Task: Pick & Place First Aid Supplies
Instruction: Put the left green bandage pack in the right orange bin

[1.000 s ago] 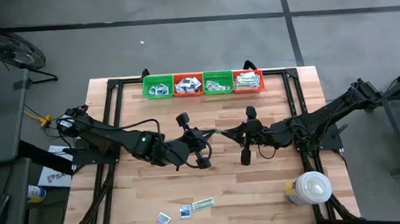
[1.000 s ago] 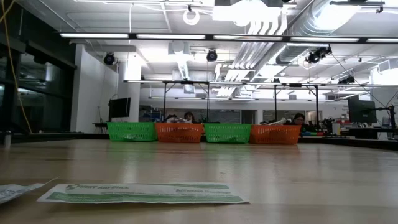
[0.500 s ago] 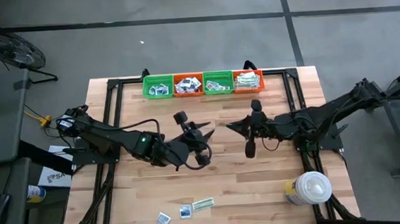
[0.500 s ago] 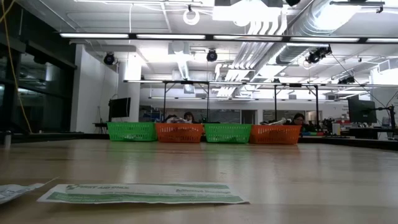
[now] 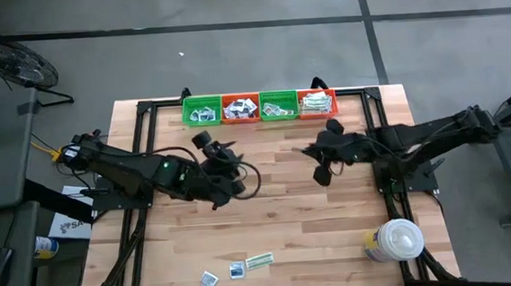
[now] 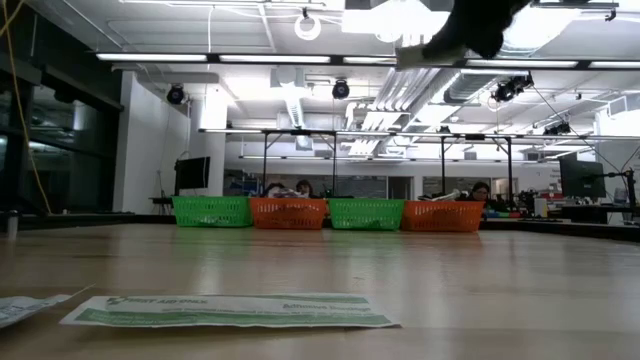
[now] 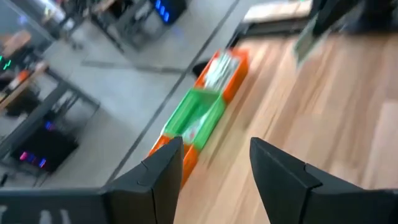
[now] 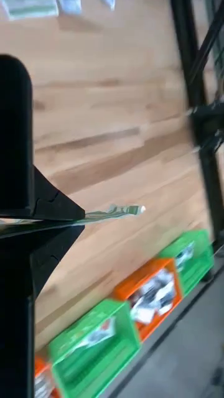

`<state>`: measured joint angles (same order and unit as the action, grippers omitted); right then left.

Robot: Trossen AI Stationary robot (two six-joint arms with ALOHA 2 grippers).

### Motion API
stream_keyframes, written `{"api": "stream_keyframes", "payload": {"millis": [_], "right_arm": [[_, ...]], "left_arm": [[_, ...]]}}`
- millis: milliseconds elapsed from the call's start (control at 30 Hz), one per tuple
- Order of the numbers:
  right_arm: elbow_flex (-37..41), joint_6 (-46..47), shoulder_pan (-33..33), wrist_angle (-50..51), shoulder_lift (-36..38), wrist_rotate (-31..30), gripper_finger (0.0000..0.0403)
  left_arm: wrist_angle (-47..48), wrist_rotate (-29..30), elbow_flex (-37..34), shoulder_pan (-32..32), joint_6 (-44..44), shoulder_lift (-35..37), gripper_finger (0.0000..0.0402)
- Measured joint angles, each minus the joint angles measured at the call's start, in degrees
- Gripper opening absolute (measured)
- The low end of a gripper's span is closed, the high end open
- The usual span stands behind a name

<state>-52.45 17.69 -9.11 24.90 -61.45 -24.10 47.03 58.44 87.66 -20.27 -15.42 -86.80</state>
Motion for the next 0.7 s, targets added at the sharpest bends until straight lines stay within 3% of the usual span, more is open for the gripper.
{"api": "stream_keyframes", "payload": {"millis": [200,367,533,700], "right_arm": [[0.0,-1.0,11.0,4.7,0.0,6.6,0.0],[0.0,-2.6,22.0,7.4,-0.6,11.5,0.0],[0.0,-3.2,33.6,8.0,-1.2,16.4,0.0],[0.0,-2.8,43.6,8.2,-3.1,21.7,0.0]], "left_arm": [[13.5,-0.6,-0.1,1.9,-7.5,0.5,0.0181],[14.2,-3.7,-2.5,5.6,-4.7,0.5,0.0181],[2.7,-12.7,-6.4,11.6,8.8,0.5,0.0181],[-16.4,-30.3,-11.4,19.2,26.0,0.5,0.0181]]}}
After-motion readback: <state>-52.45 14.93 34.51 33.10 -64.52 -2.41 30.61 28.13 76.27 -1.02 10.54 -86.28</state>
